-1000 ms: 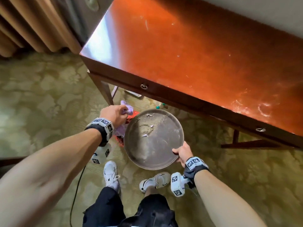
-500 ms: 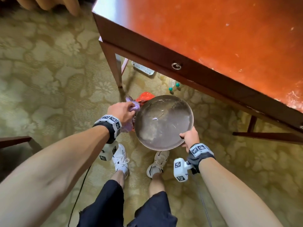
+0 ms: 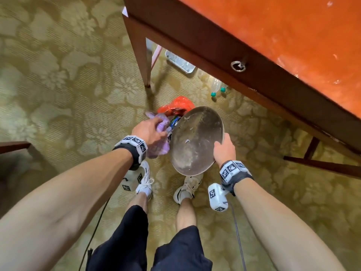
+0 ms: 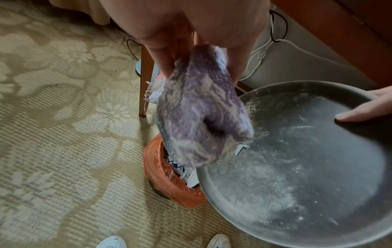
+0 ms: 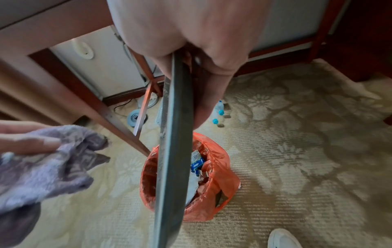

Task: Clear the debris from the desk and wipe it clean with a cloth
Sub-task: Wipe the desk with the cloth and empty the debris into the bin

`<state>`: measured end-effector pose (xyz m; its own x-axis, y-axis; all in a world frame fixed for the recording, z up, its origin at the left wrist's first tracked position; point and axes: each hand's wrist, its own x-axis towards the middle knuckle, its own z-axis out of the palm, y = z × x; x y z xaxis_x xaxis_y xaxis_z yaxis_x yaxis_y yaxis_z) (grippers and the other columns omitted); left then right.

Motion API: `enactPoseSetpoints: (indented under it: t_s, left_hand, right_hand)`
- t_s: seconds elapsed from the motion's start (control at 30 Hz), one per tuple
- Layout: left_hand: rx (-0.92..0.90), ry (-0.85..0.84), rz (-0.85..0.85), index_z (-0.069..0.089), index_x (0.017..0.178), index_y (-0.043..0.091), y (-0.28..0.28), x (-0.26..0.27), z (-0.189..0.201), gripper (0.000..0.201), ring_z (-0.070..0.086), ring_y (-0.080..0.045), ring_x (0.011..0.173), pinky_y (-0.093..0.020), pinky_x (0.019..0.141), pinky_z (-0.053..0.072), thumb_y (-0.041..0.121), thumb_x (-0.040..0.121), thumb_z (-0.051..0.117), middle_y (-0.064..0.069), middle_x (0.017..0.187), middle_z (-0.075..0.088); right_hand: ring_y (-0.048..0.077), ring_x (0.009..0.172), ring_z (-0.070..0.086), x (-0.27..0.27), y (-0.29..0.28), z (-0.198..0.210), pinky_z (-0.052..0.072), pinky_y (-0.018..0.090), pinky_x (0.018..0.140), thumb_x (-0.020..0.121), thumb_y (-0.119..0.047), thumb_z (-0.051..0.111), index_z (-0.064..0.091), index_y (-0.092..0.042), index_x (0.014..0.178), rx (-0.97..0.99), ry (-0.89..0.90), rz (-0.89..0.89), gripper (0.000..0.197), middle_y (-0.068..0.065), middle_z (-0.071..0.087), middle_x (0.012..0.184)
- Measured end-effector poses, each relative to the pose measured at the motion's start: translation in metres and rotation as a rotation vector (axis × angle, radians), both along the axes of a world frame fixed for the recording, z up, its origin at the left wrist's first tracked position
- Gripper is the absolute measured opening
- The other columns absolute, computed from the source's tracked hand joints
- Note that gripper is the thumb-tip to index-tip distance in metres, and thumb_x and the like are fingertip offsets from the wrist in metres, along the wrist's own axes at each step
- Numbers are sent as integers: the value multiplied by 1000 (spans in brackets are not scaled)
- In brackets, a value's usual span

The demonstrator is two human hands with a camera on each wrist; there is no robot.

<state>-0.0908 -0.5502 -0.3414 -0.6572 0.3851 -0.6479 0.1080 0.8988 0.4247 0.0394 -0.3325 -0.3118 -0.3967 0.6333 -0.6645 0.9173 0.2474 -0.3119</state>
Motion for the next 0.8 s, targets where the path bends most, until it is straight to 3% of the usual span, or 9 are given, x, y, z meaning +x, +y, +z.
enactPoseSetpoints:
  t_s: [0.27,0.5,0.8]
  left_hand:
    - [-10,-13,-2,51,137,24,-20,-5,-10,50,59,-30,114,-39,90,48,44,92,59,-8,130,61]
    - [-37,-36,-15,49,139,24,-31,-8,-17,52,58,-28,116,-39,92,48,44,92,58,-6,133,60]
    - [-45,-50,6,48,140,23,-39,-2,-23,53,58,-27,116,-38,92,47,43,93,58,-4,133,60]
  right_hand:
    - [44,118,50,-32,-22,4,40,45,95,97,-9,38,35,-2,135,54,-122,194,39,29,54,128]
    - [45,117,50,-50,-37,10,39,47,97,91,-8,44,33,-1,136,94,-178,334,47,29,57,124]
    - [43,109,57,-47,-54,5,43,46,91,89,-8,46,30,0,138,177,-199,467,52,27,61,117]
